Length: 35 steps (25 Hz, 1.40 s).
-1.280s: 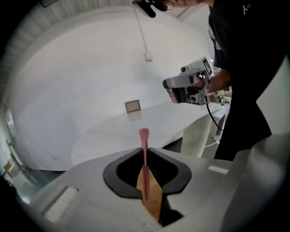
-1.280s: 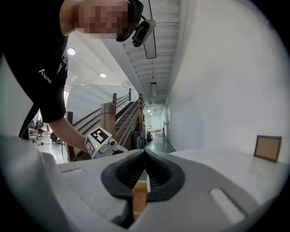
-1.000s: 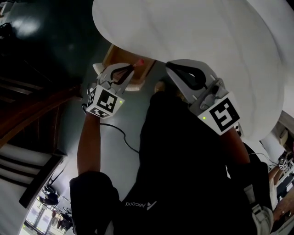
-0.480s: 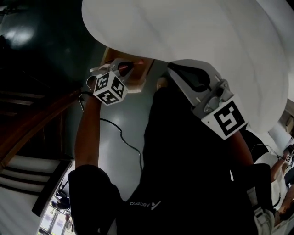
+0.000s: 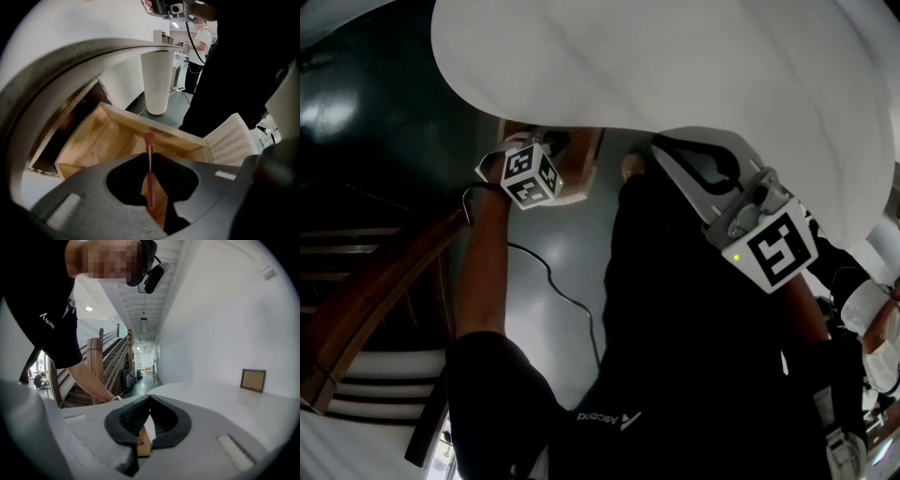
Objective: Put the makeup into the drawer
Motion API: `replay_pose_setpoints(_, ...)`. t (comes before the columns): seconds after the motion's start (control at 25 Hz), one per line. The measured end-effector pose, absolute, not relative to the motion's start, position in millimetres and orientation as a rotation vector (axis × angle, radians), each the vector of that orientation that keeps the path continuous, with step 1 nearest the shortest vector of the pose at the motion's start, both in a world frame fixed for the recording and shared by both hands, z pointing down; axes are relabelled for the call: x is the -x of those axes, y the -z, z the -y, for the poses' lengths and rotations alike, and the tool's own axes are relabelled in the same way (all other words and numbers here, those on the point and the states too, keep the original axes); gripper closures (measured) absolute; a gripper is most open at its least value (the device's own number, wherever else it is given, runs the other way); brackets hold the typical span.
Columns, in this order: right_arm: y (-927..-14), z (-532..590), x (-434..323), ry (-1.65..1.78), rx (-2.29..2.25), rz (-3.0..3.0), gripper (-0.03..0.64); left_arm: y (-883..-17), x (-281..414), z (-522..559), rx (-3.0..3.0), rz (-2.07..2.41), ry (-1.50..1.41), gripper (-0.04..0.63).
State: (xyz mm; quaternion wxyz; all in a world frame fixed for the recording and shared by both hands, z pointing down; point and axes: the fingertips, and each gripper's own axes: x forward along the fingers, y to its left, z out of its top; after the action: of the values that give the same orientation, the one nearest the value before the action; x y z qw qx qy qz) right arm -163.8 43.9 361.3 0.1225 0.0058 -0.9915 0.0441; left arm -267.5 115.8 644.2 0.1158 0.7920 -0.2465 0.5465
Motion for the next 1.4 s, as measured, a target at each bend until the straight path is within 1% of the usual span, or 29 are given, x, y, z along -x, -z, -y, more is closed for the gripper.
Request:
replay_pose_setpoints(0.44, -370.4, -37.9, 159.5, -0.103, -0.088, 2.853, 0.614, -693.2, 280.4, -108.9, -2.299, 0.613, -1.647, 0.541)
replay_pose_setpoints(0.96, -371.3, -29.9, 163.0, -0.089, -0.071, 2.839, 0.614, -723.4, 286.2, -97.3, -2.244, 0.605, -1.667, 0.540)
replay_pose_setpoints(1.04, -372.6, -32.2, 164.3, -0.093, -0.064, 2.839, 0.614, -725.5, 287.0, -100.1, -2.239, 0.607, -1.669, 0.537)
replay_pose_setpoints(1.12, -372.9, -36.6, 163.3, -0.094, -0.058, 2.840, 0.614, -725.5, 285.5, -104.4, -2.237, 0.612, -1.666, 0.509)
replay_pose_setpoints(1.4, -365.5, -34.0, 165.7, -0.097, -0.037, 2.852, 0.614, -707.8, 283.6, -100.1, -2.231, 0.630, -1.640, 0.509)
